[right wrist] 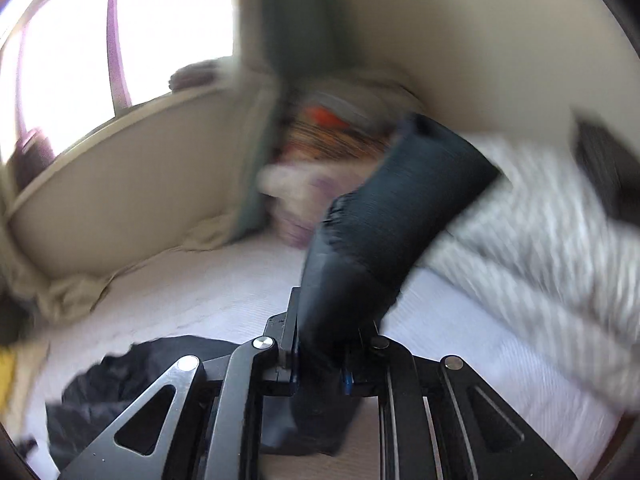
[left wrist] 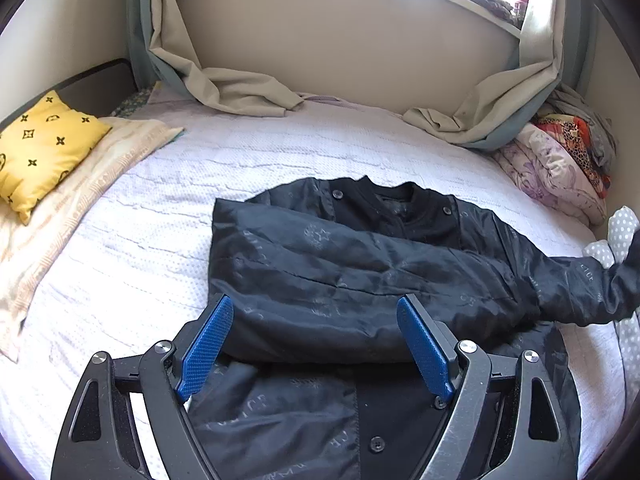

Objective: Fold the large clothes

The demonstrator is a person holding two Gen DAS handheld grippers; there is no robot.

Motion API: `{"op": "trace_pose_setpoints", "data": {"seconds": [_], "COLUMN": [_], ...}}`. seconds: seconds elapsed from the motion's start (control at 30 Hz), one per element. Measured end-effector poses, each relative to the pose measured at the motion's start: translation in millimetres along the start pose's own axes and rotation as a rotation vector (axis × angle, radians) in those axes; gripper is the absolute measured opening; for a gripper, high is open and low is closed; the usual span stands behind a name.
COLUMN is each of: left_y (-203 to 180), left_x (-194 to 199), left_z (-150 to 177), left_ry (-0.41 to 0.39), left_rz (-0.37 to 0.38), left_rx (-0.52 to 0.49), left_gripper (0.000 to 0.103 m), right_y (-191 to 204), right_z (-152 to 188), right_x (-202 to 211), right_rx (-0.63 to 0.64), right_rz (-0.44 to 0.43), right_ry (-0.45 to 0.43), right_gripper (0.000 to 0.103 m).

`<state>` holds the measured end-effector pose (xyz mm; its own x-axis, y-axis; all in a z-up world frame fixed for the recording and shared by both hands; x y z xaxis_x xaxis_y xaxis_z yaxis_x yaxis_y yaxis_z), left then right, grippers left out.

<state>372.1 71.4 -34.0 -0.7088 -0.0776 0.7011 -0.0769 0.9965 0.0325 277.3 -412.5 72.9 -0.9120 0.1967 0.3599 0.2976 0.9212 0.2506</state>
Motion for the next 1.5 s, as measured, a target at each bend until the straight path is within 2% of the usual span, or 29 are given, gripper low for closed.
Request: {"op": "trace_pose_setpoints", "data": {"seconds": [0.13, 0.27, 0.37, 0.57, 0.63, 0.8, 0.9, 0.93, 0.97, 1.03, 1.17, 1.3, 1.33, 1.37, 1.43, 1.5], "left_y": [9.2, 22.5, 32.3, 44.6, 48.2, 44.0, 38.4, 36.3, 34.6, 31.1, 23.0, 12.9, 10.1, 7.4, 0.2, -7.1], "left_x": [3.2, 2.9, 0.1, -4.2, -5.1, -13.5, -19.3, -22.1, -24.1, -28.1, -36.8, -49.4, -53.9, -58.1, -67.1, -73.1], "left_z": [-6.6, -12.5, -14.3, -16.2, -17.2, -14.7, -12.4, -11.5, -10.5, -8.5, -1.7, 8.3, 11.3, 14.3, 19.3, 21.5], "left_ry": [-0.022, -0.016, -0.011, 0.007, 0.009, 0.043, 0.062, 0.069, 0.078, 0.097, 0.143, 0.189, 0.206, 0.224, 0.259, 0.273], "left_rz": [-0.024, -0.017, -0.028, -0.032, -0.029, 0.007, 0.035, 0.045, 0.057, 0.085, 0.151, 0.194, 0.215, 0.237, 0.27, 0.292], "left_rx": [0.007, 0.051, 0.076, 0.103, 0.111, 0.118, 0.114, 0.113, 0.114, 0.119, 0.136, 0.141, 0.151, 0.159, 0.167, 0.181], "left_gripper": [0.087, 0.087, 0.087, 0.087, 0.087, 0.087, 0.087, 0.087, 0.087, 0.087, 0.087, 0.083, 0.081, 0.075, 0.066, 0.062], "right_y": [108.9, 208.1, 273.6, 335.1, 336.1, 335.3, 329.3, 329.1, 324.5, 310.9, 271.3, 217.2, 199.9, 185.6, 155.6, 140.8], "right_z": [-2.6, 27.9, 76.4, 186.5, 214.5, 253.8, 252.2, 248.3, 241.3, 222.5, 178.0, 133.9, 126.3, 121.3, 118.1, 112.6], "right_x": [-4.7, -17.2, -39.5, -78.8, -85.8, -98.8, -90.2, -85.3, -78.8, -60.3, -36.1, -32.3, -33.9, -36.6, -46.4, -56.2], "right_rx": [0.204, 0.387, 0.522, 0.708, 0.731, 0.759, 0.715, 0.688, 0.65, 0.569, 0.483, 0.421, 0.386, 0.348, 0.251, 0.162], "right_rz": [-0.124, -0.243, -0.302, -0.312, -0.309, -0.314, -0.38, -0.407, -0.443, -0.522, -0.58, -0.53, -0.516, -0.507, -0.458, -0.49], "right_ry": [0.021, 0.08, 0.169, 0.339, 0.382, 0.454, 0.5, 0.513, 0.52, 0.515, 0.477, 0.381, 0.362, 0.351, 0.39, 0.442], "right_gripper": [0.011, 0.01, 0.009, 0.009, 0.009, 0.014, 0.043, 0.06, 0.069, 0.069, 0.069, 0.069, 0.069, 0.07, 0.07, 0.069]}}
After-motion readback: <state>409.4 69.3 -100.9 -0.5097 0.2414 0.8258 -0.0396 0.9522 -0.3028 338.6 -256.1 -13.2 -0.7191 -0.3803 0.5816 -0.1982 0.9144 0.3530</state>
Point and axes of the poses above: each gripper's, at about its wrist camera, not at the fingertips, and x roughly against the way its jaws point, y to its left, z to its underside, the point moved 6 cm from there along -x, roughly the way its jaws point, and after that the axes turned 11 degrees about -z, right-handed, at the moved point
